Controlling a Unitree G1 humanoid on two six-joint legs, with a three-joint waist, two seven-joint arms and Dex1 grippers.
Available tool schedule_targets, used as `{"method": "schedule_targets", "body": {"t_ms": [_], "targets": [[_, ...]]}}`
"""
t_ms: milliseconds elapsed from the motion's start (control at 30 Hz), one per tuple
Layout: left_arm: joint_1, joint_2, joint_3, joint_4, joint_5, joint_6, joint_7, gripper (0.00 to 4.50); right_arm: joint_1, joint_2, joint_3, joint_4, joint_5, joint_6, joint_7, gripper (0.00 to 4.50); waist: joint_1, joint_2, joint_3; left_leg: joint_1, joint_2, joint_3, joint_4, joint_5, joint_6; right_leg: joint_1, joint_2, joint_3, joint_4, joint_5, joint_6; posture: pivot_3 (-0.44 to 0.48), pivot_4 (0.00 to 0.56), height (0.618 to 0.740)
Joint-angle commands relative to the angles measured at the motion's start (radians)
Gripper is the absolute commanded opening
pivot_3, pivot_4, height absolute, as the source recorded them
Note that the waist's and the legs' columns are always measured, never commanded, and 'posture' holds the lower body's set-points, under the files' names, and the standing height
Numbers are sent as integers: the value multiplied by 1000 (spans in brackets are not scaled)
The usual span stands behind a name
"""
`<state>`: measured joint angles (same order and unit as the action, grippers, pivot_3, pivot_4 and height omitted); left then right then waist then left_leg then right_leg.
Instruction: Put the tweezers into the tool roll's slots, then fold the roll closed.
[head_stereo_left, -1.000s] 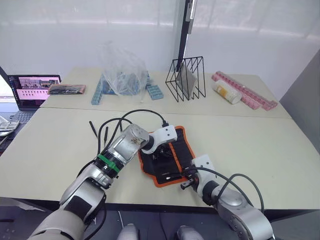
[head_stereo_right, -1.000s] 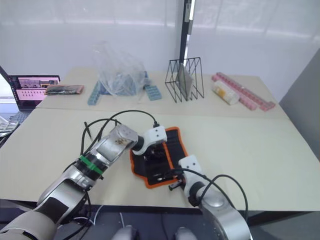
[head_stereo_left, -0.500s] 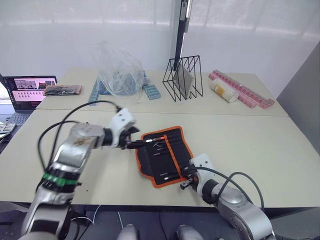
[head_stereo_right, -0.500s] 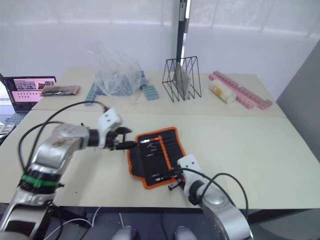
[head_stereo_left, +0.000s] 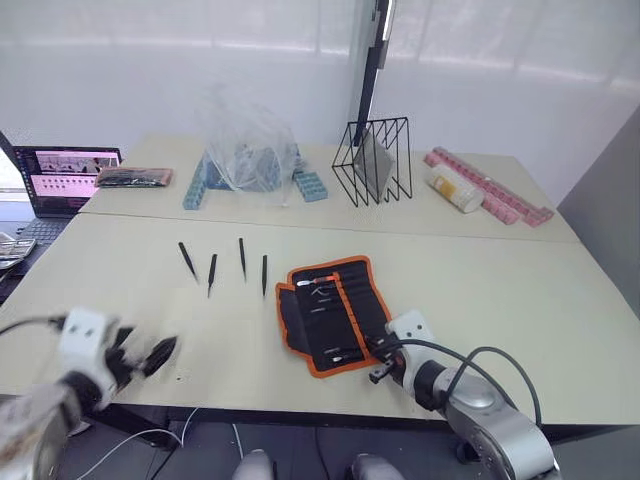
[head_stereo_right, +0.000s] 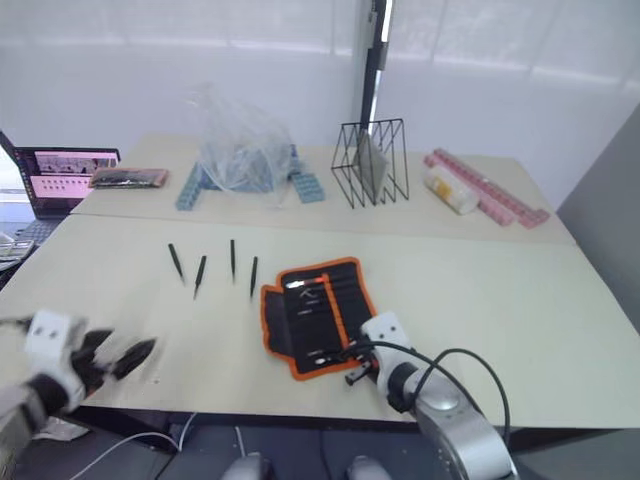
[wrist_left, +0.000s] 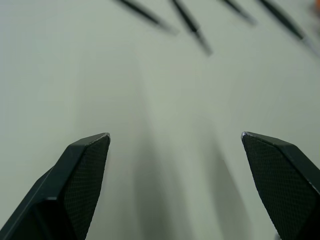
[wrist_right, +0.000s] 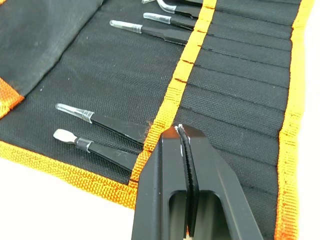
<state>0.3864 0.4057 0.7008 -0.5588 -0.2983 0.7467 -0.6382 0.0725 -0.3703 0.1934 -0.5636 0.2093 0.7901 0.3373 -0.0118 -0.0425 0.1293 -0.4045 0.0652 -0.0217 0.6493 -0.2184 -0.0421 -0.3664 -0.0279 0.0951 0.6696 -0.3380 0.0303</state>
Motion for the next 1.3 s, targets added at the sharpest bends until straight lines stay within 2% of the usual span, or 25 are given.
{"method": "schedule_targets", "body": {"t_ms": [33, 200, 267, 500, 733, 933, 1300], "targets": [[69, -57, 52, -71, -28, -91, 38, 4474, 50, -26, 16, 93, -10, 37, 13, 0, 6, -1, -1, 1, 0, 0, 0, 0, 0, 3, -1, -1, -1, 0, 0, 0, 150, 705], [148, -146, 56, -119, -63, -138, 100, 4474, 36, -38, 13, 120, -11, 21, 36, 0, -1, -2, -2, 6, 1, 3, -2, -1, -1, 11, -6, 1, -6, -6, -5, 0, 150, 705], [148, -150, 50, -128, -76, -143, 113, 4474, 34, -39, 14, 125, -13, 17, 43, 0, -8, -4, -3, 6, -4, 6, -4, -1, -1, 13, -11, 2, -7, -4, 3, 0, 150, 705], [95, -111, -14, -106, -75, -135, 172, 4474, 32, -37, 20, 131, -17, 12, 51, 0, -10, -6, -4, 7, -10, 2, -5, -3, 0, 13, -14, 0, -7, -4, 4, 0, 150, 705], [-117, -62, -154, -3, -27, -90, 291, 4474, 30, -23, 19, 132, -19, 13, 36, 0, -4, -7, -4, 12, -12, 0, -5, -3, 0, 14, -15, 0, -7, -5, 5, 0, 150, 705], [-326, -36, -271, 180, 41, -106, 371, 4474, 27, -9, 26, 121, -18, 21, 17, 0, -7, -7, -4, 12, -14, -1, -6, -3, 0, 15, -15, -1, -6, -5, 5, 0, 150, 705], [-666, -24, -370, 510, 102, -165, 442, 4474, 24, 7, 28, 121, -19, 24, -5, 0, -5, -7, -4, 6, -15, -4, -6, -2, 0, 14, -15, -4, -5, -5, 6, 0, 150, 705]]}}
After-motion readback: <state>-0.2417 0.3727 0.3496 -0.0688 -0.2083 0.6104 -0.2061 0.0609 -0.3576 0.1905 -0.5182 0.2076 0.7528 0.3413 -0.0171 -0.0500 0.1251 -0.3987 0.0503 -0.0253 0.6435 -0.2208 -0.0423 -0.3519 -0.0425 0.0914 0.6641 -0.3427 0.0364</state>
